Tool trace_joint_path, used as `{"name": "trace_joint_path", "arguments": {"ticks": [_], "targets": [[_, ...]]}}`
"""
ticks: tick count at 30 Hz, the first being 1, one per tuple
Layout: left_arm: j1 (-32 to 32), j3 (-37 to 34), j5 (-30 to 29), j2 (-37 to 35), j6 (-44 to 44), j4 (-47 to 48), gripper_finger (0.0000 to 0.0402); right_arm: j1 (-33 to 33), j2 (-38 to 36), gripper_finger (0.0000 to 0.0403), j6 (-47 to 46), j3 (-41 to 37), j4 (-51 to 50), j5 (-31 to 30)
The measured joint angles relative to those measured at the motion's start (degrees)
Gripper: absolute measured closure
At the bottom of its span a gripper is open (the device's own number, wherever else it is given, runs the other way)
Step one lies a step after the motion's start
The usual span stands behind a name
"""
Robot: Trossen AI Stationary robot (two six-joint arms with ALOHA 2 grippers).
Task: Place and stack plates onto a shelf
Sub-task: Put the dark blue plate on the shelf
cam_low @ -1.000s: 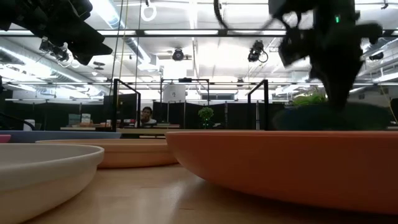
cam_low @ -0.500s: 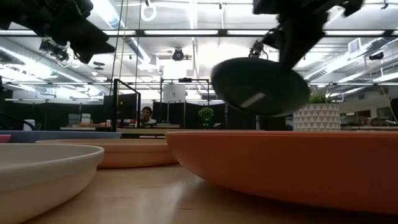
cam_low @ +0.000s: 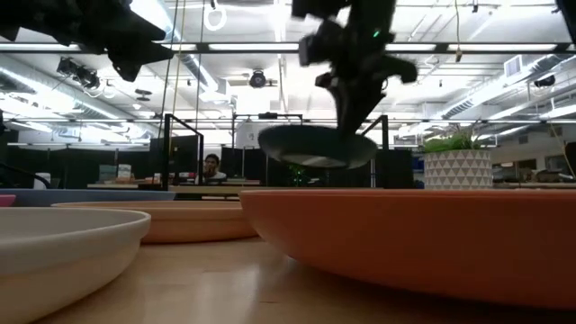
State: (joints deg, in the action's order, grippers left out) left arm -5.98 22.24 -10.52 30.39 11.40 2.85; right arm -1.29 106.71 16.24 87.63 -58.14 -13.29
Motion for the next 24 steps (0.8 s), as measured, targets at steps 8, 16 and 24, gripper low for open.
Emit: {"name": "trace_joint_path", "arguments": {"ticks": [8,16,24], "targets": [[0.0,0.0,0.0,0.0,1.5,1.1,0.0217,6.5,4.0,0.0385,2.8,2.3,-1.6,-2.1],[0.0,0.0,0.0,0.0,1.5,1.6,0.0217,12.0,3.9,0.0385,4.9,2.3,0.5,-1.8],[0.0,0.0,0.0,0.0,1.5,2.3,0.0217,15.9,3.9,0.0385,5.5,2.2,3.3,2.4]]}}
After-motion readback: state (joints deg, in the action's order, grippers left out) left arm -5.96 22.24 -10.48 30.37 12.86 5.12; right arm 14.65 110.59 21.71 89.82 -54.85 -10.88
